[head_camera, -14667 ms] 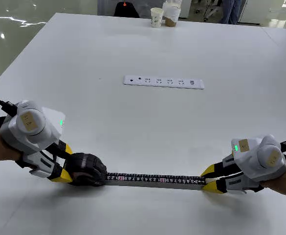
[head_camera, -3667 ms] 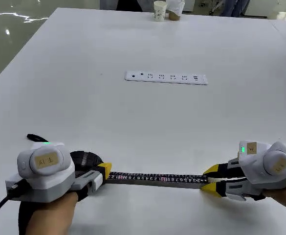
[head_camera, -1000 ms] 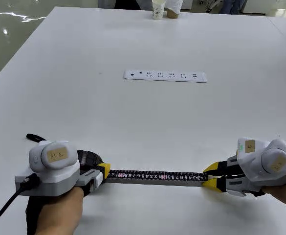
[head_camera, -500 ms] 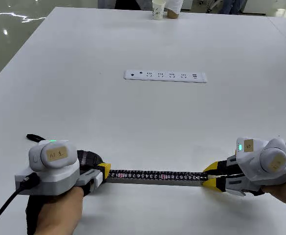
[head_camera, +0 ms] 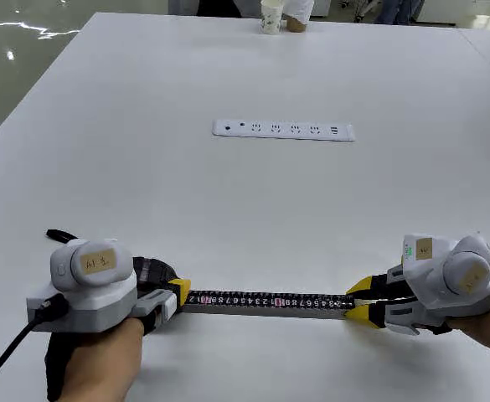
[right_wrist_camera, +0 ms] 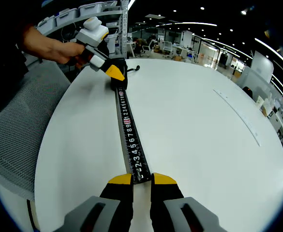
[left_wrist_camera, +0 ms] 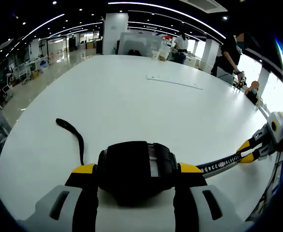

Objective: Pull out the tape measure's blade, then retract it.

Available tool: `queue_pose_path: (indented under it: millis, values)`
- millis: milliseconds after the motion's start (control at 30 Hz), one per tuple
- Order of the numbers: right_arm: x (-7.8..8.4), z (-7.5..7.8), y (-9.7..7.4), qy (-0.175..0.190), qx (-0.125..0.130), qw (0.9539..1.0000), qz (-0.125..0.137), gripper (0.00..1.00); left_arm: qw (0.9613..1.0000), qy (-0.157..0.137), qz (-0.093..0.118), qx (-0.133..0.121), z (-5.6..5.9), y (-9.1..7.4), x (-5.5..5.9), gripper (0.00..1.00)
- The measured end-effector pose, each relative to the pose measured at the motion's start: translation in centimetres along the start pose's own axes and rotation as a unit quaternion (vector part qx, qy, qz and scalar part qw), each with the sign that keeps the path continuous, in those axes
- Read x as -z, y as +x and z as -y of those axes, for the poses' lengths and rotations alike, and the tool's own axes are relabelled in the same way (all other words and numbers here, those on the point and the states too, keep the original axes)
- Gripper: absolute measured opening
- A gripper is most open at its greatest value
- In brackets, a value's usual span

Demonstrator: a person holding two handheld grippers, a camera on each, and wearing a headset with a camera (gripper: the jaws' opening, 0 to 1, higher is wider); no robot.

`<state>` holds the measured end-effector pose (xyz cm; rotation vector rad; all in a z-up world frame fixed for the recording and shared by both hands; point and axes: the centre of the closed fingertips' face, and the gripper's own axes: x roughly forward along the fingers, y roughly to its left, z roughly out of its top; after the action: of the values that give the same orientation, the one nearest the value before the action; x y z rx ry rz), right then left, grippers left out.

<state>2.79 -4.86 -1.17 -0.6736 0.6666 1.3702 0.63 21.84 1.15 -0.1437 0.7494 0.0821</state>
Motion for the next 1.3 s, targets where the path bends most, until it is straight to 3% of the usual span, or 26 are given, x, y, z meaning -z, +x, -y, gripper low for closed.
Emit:
queue_pose_path:
  millis: [1300]
  values:
    - [-1.9,-0.6,1.6,-0.005,-0.010,0.9999,0.005,0.09,1.0000,-0.002,-0.004,0.002,0.0,0.0,0.0,0.58]
